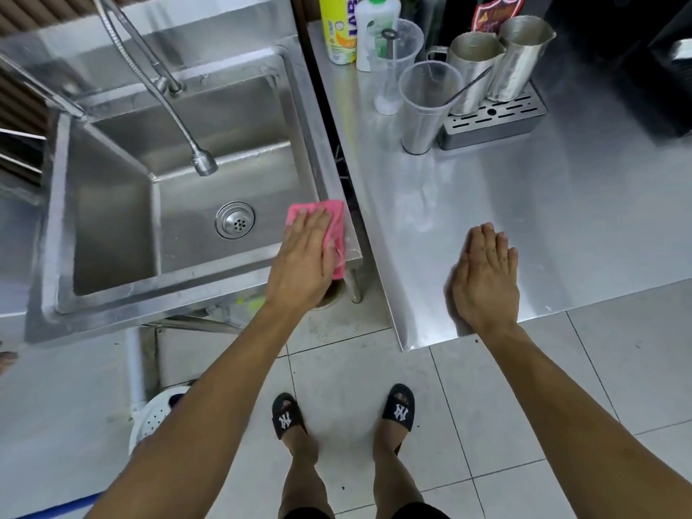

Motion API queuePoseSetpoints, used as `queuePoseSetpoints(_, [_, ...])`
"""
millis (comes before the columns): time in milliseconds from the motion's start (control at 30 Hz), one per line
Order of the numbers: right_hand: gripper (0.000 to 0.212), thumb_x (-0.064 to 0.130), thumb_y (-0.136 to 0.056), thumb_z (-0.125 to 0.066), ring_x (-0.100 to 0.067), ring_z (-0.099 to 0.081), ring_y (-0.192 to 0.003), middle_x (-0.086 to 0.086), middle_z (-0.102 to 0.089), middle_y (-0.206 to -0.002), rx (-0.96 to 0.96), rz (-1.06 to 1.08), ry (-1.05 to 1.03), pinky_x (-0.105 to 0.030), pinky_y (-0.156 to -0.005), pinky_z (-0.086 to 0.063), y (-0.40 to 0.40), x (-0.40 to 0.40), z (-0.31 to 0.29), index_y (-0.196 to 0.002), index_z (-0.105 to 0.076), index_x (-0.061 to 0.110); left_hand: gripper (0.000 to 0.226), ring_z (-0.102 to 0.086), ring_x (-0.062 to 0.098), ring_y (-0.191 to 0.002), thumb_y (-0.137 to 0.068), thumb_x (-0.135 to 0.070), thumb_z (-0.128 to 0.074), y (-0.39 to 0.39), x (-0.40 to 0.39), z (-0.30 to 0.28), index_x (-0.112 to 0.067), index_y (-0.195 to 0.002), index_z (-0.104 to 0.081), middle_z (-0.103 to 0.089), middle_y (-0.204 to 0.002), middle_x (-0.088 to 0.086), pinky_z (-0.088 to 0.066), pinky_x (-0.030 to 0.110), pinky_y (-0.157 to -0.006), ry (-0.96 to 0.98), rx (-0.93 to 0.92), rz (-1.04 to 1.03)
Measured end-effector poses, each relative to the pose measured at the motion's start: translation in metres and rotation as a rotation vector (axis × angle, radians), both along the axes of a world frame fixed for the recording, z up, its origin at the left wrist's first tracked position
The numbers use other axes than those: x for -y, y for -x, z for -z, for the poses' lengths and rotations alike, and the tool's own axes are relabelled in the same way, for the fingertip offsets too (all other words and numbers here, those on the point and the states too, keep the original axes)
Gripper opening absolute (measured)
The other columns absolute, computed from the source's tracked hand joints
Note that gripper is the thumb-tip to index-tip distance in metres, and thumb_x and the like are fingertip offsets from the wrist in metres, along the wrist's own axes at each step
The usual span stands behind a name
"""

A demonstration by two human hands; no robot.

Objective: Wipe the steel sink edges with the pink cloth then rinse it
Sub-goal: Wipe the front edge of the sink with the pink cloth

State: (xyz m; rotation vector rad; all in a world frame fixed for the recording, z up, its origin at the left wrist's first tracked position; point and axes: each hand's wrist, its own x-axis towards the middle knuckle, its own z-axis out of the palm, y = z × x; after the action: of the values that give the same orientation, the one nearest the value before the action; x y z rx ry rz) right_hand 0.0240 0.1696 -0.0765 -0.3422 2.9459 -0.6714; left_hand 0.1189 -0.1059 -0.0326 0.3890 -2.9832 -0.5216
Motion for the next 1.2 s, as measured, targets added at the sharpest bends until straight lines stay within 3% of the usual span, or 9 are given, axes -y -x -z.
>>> queuePoseSetpoints(67, [0.071,0.038,-0.100,-0.014,-0.032,-0.002,-0.160,-0.016,-0.013,-0.172,0.053,0.020,0.051,-0.045,-0.130,0.002,-0.004,0.013,-0.004,-0.162,-0.020,0.003,0.067,0.007,0.025,-0.158,-0.108,-0.050,-0.017,-0.010,0.002,0.021,-0.013,-0.164,-0.013,-0.010,-0.171,0.007,0.005,0.042,-0.129,0.110,0.156,0.027])
queuePoseSetpoints(133, [0.066,0.037,-0.105,-0.018,-0.028,0.001,-0.160,-0.013,-0.012,-0.172,0.059,-0.077,0.101,-0.040,-0.130,0.005,-0.013,0.035,-0.011,-0.163,-0.019,0.006,0.072,0.008,0.029,-0.159,-0.106,-0.056,-0.012,-0.001,-0.002,0.029,-0.014,-0.164,-0.011,-0.008,-0.172,0.005,0.005,0.044,-0.129,0.081,0.195,-0.054])
queuePoseSetpoints(233, [0.060,0.036,-0.109,-0.022,-0.021,0.003,-0.160,-0.007,-0.011,-0.172,0.025,-0.336,0.139,-0.029,-0.128,0.009,-0.029,0.079,-0.019,-0.164,-0.019,0.011,0.066,-0.009,0.035,-0.158,-0.107,-0.042,-0.017,0.014,-0.008,0.026,-0.008,-0.163,-0.021,-0.022,-0.170,0.011,0.000,0.045,-0.130,0.095,0.156,-0.109])
queuePoseSetpoints(400, [0.068,0.045,-0.106,-0.009,-0.015,0.008,-0.157,-0.005,-0.008,-0.173,0.030,-0.560,0.076,-0.035,-0.130,0.005,-0.032,0.135,-0.015,-0.164,-0.016,0.012,0.065,-0.028,0.030,-0.154,-0.106,-0.041,-0.021,-0.005,0.008,0.032,-0.004,-0.158,-0.035,-0.036,-0.163,0.015,-0.018,0.044,-0.128,0.086,0.105,0.007])
queuePoseSetpoints(600, [0.064,0.040,-0.107,-0.014,-0.019,0.003,-0.160,-0.004,-0.010,-0.173,0.022,-0.556,0.062,-0.035,-0.130,0.003,-0.046,0.130,-0.011,-0.164,-0.020,0.011,0.063,-0.019,0.027,-0.157,-0.109,-0.043,-0.017,-0.064,0.079,0.033,-0.009,-0.161,-0.026,-0.030,-0.166,0.013,-0.013,0.042,-0.129,0.157,0.164,-0.072])
queuePoseSetpoints(733, [0.062,0.039,-0.109,-0.016,-0.022,-0.002,-0.160,-0.007,-0.013,-0.172,-0.012,-0.609,0.061,-0.035,-0.131,0.003,-0.059,0.148,-0.014,-0.163,-0.021,0.010,0.061,-0.017,0.028,-0.158,-0.108,-0.039,-0.021,-0.054,0.067,0.033,-0.011,-0.162,-0.026,-0.028,-0.167,0.009,-0.008,0.043,-0.130,0.153,0.144,-0.187])
queuePoseSetpoints(900, [0.063,0.041,-0.109,-0.013,-0.022,0.000,-0.160,-0.008,-0.012,-0.172,0.011,-0.677,0.038,-0.035,-0.130,0.006,-0.063,0.202,-0.013,-0.164,-0.017,0.011,0.055,-0.036,0.028,-0.151,-0.108,-0.034,-0.029,-0.056,0.066,0.038,-0.009,-0.155,-0.043,-0.045,-0.160,0.009,-0.024,0.046,-0.126,0.129,0.061,0.037])
queuePoseSetpoints(1100, [0.062,0.042,-0.110,-0.019,-0.035,-0.018,-0.158,-0.014,-0.027,-0.168,-0.128,-0.767,-0.194,-0.051,-0.130,-0.010,-0.075,0.230,0.002,-0.160,-0.030,0.007,0.059,-0.029,0.029,-0.154,-0.108,-0.038,-0.023,-0.132,0.149,0.038,-0.009,-0.159,-0.034,-0.038,-0.163,0.012,-0.019,0.046,-0.128,0.168,0.124,-0.178])
queuePoseSetpoints(1200, [0.062,0.043,-0.111,-0.018,-0.036,-0.021,-0.157,-0.013,-0.030,-0.167,-0.146,-0.742,-0.229,-0.052,-0.129,-0.014,-0.079,0.232,0.002,-0.160,-0.032,0.009,0.061,-0.029,0.030,-0.154,-0.107,-0.039,-0.023,-0.135,0.153,0.037,-0.010,-0.158,-0.036,-0.039,-0.162,0.011,-0.018,0.047,-0.127,0.151,0.106,-0.230])
